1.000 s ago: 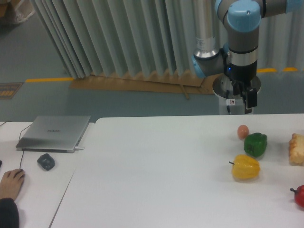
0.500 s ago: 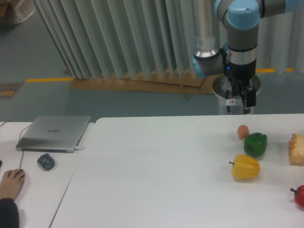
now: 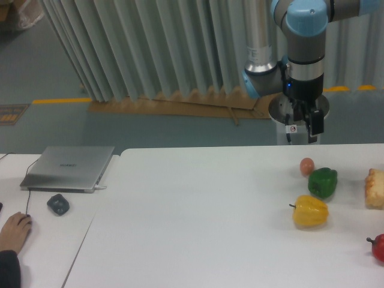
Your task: Place the yellow pepper in a basket
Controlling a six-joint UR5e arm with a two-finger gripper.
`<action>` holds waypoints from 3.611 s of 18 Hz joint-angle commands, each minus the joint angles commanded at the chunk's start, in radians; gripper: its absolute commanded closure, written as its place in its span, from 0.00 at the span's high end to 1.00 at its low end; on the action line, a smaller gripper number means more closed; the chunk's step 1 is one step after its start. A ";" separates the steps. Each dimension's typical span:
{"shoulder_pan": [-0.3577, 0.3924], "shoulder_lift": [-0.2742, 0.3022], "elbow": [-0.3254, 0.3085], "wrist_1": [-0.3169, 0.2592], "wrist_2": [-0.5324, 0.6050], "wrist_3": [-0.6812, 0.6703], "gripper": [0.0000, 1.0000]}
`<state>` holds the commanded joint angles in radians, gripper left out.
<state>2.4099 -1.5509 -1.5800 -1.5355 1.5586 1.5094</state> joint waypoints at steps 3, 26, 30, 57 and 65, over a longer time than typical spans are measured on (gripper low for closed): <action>-0.005 0.008 0.000 0.002 -0.002 -0.003 1.00; 0.014 -0.011 -0.017 0.034 0.009 -0.089 1.00; 0.011 -0.014 -0.038 0.120 0.003 -0.087 1.00; -0.086 -0.282 -0.038 0.380 0.161 -0.081 1.00; -0.077 -0.275 -0.113 0.449 0.178 -0.035 1.00</action>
<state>2.3332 -1.8254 -1.6934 -1.0862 1.7364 1.4742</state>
